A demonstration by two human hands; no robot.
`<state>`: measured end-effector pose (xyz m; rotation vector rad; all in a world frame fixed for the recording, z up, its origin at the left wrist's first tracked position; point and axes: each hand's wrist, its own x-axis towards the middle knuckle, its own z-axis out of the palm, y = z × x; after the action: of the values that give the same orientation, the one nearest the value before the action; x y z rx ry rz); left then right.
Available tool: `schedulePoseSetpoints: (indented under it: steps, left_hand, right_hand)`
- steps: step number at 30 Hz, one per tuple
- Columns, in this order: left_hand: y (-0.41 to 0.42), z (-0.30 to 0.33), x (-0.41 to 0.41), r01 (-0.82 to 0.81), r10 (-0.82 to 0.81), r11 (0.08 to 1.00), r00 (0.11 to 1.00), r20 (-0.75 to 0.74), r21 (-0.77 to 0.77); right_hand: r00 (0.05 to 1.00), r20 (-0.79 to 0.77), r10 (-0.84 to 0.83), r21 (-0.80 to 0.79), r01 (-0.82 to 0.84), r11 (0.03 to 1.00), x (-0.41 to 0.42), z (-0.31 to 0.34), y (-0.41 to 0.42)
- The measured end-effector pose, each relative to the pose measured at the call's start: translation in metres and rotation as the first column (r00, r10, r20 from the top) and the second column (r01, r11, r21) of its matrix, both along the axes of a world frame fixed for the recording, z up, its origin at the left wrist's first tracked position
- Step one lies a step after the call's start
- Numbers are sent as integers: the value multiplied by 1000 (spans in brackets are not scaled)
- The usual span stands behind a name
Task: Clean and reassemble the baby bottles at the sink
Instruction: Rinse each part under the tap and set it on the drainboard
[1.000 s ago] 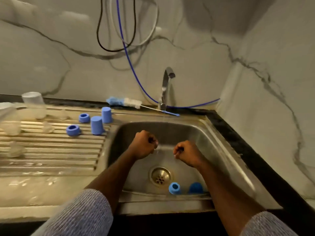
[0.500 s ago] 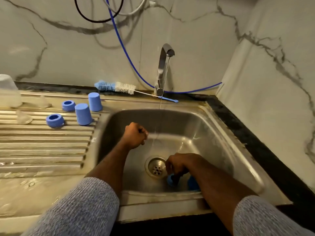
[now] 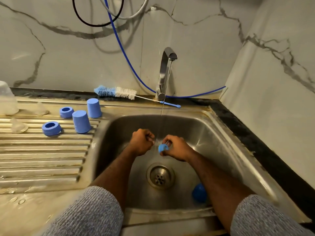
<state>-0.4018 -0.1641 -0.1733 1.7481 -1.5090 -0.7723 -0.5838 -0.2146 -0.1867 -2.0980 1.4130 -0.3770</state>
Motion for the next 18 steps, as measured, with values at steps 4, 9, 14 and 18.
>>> schedulePoseSetpoints:
  steps: [4, 9, 14, 18]
  left_hand:
    - [-5, 1, -6, 17, -17, 1000, 998, -52, -10]
    - [-6, 3, -10, -24, 10, 999, 952, -307, -42]
    - [-8, 6, -10, -81, 44, 994, 901, -432, -68]
    - [-8, 10, -11, -100, 39, 990, 864, -501, -95]
  right_hand:
    - [948, 299, -107, -30, 122, 992, 9, 4, -13]
    - [883, 449, -138, 18, 146, 989, 16, 6, -23]
    - [842, 523, -132, 55, 122, 991, 29, 15, -22]
    - [795, 591, -137, 109, 90, 990, 30, 20, -20]
